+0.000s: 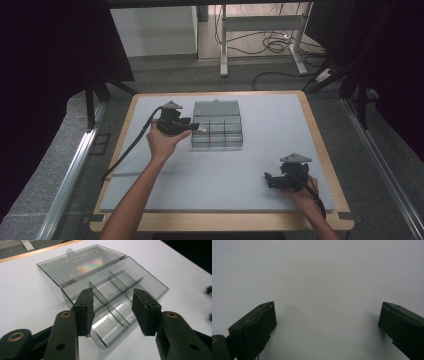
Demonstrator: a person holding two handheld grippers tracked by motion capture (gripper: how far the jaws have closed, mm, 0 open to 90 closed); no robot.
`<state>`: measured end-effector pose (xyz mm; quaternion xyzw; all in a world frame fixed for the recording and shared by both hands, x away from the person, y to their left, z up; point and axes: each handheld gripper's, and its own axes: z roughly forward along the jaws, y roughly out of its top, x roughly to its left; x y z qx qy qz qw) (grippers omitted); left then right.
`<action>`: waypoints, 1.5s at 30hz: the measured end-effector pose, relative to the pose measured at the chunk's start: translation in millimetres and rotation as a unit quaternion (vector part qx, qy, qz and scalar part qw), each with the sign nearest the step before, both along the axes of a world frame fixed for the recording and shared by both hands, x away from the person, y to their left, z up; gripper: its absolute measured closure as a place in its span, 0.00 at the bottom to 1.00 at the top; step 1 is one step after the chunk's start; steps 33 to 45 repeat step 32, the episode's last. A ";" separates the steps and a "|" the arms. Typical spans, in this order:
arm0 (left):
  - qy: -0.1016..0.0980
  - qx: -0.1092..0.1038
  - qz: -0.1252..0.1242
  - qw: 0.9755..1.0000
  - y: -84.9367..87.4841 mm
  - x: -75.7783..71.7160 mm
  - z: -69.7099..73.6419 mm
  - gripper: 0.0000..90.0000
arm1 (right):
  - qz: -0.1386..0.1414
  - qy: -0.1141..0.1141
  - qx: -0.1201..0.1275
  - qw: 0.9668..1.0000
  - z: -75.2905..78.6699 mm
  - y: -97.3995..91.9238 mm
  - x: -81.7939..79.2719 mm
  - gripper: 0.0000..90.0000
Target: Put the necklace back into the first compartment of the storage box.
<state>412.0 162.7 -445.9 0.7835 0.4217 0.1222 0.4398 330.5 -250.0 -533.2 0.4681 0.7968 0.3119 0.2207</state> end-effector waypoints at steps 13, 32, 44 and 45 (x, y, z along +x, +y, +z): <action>0.001 -0.037 -0.014 0.999 49.5 -73.4 -15.5 0.51 | 0.000 0.001 -0.001 1.000 0.1 -0.2 0.1 0.01; 0.016 -0.046 0.012 0.999 78.1 -113.4 -41.6 0.48 | -0.012 0.001 0.000 1.000 0.3 0.8 -1.8 0.01; 0.016 -0.046 0.012 0.999 78.1 -113.4 -41.6 0.48 | -0.012 0.001 0.000 1.000 0.3 0.8 -1.8 0.01; 0.016 -0.046 0.012 0.999 78.1 -113.4 -41.6 0.48 | -0.012 0.001 0.000 1.000 0.3 0.8 -1.8 0.01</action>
